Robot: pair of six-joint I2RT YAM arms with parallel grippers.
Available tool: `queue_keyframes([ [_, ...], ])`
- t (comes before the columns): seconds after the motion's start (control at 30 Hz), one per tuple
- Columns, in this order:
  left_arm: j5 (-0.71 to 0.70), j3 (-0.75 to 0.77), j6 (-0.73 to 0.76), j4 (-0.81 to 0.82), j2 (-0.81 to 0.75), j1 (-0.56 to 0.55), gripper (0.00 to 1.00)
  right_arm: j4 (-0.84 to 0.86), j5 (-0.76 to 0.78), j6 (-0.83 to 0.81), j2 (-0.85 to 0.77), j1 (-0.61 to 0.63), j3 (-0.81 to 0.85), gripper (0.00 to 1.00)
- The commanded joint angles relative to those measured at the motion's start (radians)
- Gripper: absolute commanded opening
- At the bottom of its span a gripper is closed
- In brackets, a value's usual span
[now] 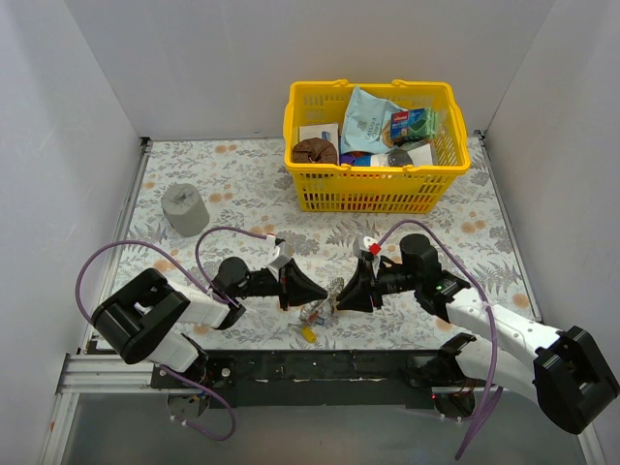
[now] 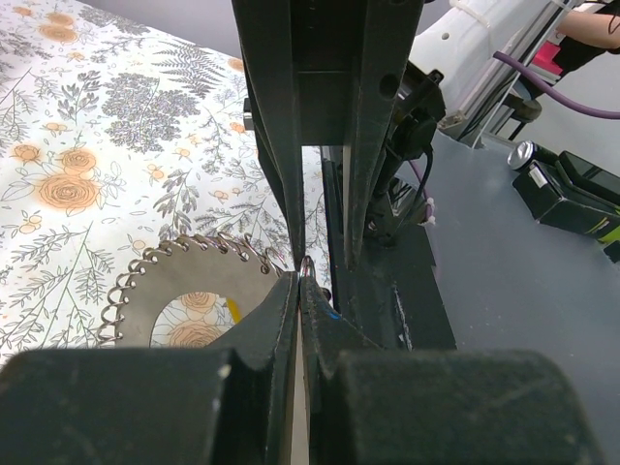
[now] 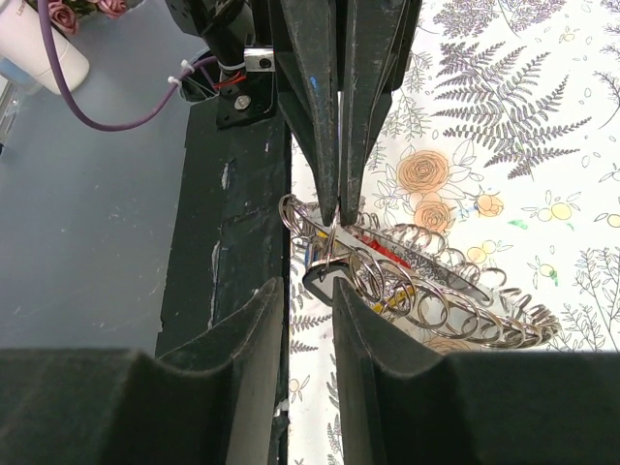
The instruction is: Put the keys on the keyring
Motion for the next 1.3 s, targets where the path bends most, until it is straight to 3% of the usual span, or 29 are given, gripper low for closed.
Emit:
queue_keyframes([
  [0.0,0.015,0.031,-0.007,0.527,-0.036,0.007,0.0,0.055,0.009,0.003,-0.011,0.002,-0.003,0.36],
  [0.27,0.026,0.039,-0.012,0.528,-0.024,0.007,0.0,0.135,0.025,0.07,0.018,0.003,-0.014,0.34],
  [0.37,0.028,0.041,-0.015,0.528,-0.024,0.007,0.0,0.161,0.022,0.098,0.043,0.003,-0.013,0.25],
  [0.5,0.026,0.036,-0.012,0.528,-0.03,0.007,0.0,0.184,0.01,0.107,0.061,0.003,-0.013,0.03],
  [0.53,0.025,0.034,-0.012,0.528,-0.031,0.009,0.0,0.184,0.009,0.104,0.065,0.003,-0.013,0.01],
  [1.27,0.074,0.07,-0.045,0.528,-0.057,0.007,0.0,0.206,0.012,0.098,0.114,0.005,-0.025,0.01],
])
